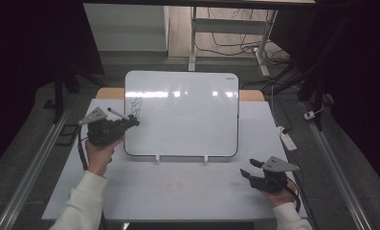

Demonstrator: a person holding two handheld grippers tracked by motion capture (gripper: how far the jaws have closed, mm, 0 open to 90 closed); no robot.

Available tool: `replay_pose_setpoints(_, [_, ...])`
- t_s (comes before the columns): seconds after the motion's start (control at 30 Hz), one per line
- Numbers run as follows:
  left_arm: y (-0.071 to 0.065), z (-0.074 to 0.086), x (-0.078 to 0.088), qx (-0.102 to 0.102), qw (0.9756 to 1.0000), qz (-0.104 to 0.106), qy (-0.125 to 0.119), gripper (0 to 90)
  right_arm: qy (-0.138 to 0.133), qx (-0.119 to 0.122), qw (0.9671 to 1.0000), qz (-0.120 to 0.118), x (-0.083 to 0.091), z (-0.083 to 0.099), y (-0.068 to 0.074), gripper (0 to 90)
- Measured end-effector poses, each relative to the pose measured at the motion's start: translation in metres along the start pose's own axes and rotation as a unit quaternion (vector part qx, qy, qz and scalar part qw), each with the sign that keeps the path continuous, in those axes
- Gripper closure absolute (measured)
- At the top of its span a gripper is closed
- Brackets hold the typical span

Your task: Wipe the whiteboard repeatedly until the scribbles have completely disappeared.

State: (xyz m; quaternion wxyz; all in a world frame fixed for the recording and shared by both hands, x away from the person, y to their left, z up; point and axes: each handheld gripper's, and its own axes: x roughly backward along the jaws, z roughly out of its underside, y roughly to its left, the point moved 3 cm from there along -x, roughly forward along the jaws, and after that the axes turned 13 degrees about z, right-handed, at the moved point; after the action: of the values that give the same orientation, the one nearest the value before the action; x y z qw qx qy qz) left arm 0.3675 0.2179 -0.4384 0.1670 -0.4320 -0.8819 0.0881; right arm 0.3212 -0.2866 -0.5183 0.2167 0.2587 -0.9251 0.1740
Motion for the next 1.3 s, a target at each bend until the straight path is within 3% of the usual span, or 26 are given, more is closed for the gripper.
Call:
replay_pose_setpoints(0.17, [0.032, -0.022, -0.007, 0.006, 0.9992, -0.03, -0.023, 77.7, 0.005, 0.006, 1.0, -0.002, -0.002, 0.001, 0.001, 43.4])
replay_pose_setpoints(0.27, [0.049, -0.03, -0.016, -0.005, 0.9982, -0.056, -0.02, 77.7, 0.005, 0.009, 0.9999, -0.002, -0.002, 0.001, 0.003, 43.4])
replay_pose_setpoints(0.43, [0.068, -0.04, -0.029, -0.011, 0.9974, -0.069, -0.017, 77.7, 0.007, 0.009, 0.9999, -0.003, -0.003, 0.001, 0.003, 43.4])
replay_pose_setpoints(0.7, [0.075, -0.046, -0.043, -0.019, 0.9975, -0.068, -0.001, 77.8, 0.007, 0.01, 0.9999, -0.006, -0.003, 0.001, 0.004, 43.4])
replay_pose_setpoints(0.83, [0.074, -0.043, -0.049, -0.014, 0.9985, -0.054, 0.001, 77.8, 0.007, 0.013, 0.9998, -0.01, -0.004, 0.001, 0.006, 43.4])
replay_pose_setpoints(0.93, [0.073, -0.043, -0.05, -0.029, 0.9981, -0.054, 0.005, 77.8, 0.007, 0.018, 0.9998, -0.01, -0.005, 0.0, 0.007, 43.3])
replay_pose_setpoints(1.03, [0.082, -0.047, -0.042, -0.012, 0.9972, -0.071, -0.02, 77.8, 0.009, 0.016, 0.9998, -0.009, -0.004, 0.0, 0.006, 43.2])
replay_pose_setpoints(1.17, [0.083, -0.045, -0.042, -0.009, 0.9979, -0.06, -0.022, 77.8, 0.007, 0.015, 0.9998, -0.009, -0.004, 0.0, 0.006, 43.3])
replay_pose_setpoints(1.2, [0.078, -0.042, -0.049, -0.015, 0.9987, -0.047, -0.014, 77.8, 0.007, 0.014, 0.9998, -0.01, -0.004, 0.0, 0.006, 43.2])
replay_pose_setpoints(1.23, [0.078, -0.042, -0.049, -0.015, 0.9987, -0.047, -0.014, 77.8, 0.007, 0.014, 0.9998, -0.01, -0.004, 0.0, 0.006, 43.2])
replay_pose_setpoints(1.3, [0.071, -0.039, -0.055, -0.037, 0.9983, -0.045, -0.002, 77.8, 0.01, 0.014, 0.9998, -0.01, -0.005, 0.001, 0.006, 43.1])
